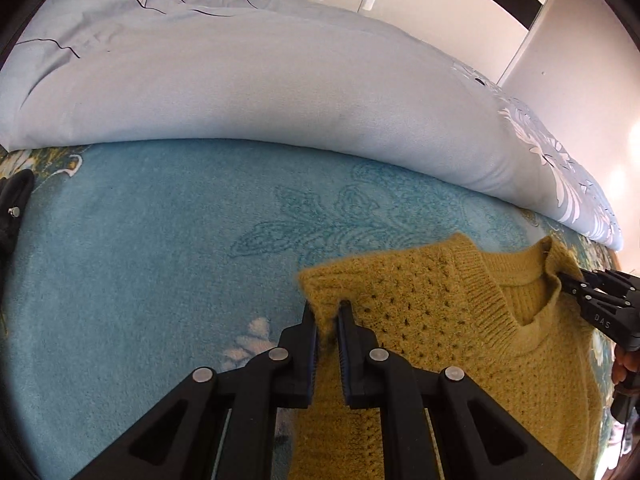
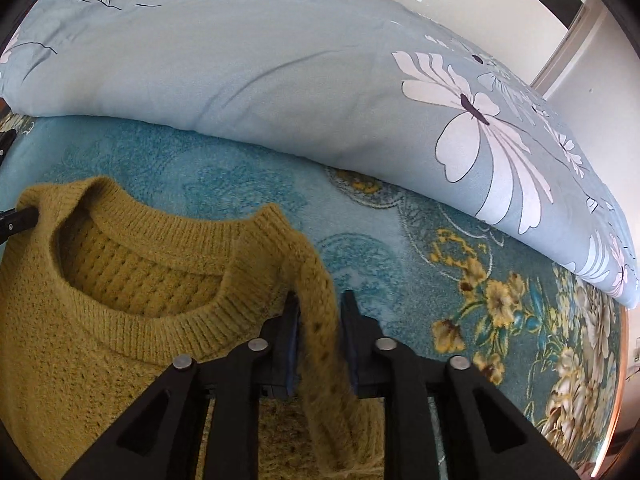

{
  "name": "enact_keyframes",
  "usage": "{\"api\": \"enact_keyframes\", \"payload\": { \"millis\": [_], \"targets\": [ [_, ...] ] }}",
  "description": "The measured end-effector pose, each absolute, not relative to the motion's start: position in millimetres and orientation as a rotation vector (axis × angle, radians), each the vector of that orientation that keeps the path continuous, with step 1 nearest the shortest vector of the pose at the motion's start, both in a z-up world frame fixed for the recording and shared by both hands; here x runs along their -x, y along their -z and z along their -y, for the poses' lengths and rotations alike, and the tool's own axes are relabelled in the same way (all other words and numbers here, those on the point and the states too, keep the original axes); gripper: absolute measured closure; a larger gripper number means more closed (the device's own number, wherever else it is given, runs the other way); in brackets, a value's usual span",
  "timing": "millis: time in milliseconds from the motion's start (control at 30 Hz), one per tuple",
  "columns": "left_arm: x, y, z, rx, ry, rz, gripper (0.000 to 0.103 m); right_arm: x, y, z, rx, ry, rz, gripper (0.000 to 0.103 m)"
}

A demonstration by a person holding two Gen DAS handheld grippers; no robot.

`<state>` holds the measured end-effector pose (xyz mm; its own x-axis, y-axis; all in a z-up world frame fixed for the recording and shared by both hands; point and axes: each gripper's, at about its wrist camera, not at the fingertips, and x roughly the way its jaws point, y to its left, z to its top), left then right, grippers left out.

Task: Fold clothes
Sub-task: 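Lower the sweater flat onto the blanket with both grippers, then smooth the sweater hem with both grippers, pulling it straight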

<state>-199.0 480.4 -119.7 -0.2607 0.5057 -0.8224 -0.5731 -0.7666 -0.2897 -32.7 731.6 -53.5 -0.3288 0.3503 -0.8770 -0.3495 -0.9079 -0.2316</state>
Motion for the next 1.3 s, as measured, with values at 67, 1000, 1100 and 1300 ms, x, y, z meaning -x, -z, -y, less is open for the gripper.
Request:
{"api": "enact_keyframes", "payload": {
  "millis": [67,1000,1100,1300],
  "targets": [
    [194.8,113.8,-472.6,1.314,-2.031,-0.045,0.092,23.1,41.4,-735.4,1.464,-2.284,-0.019,0.059],
    [-42.1,93.1,-239.4,1.419,-2.046,0.029,0.066,-374.3,45.0,-636.8,1.382,-2.338,-0.712,0.055],
    [-62.6,100.3,-233.5,1.439,-2.04,0.032,0.066,-395.1,51.7,-628.6,1.329,-2.333,-0.834,0.055],
    [-93.6,107.6,-230.2,1.434,-2.033,0.059,0.066,-387.7,47.4,-608.5,1.273,-2.387,-0.872,0.069]
  ]
}}
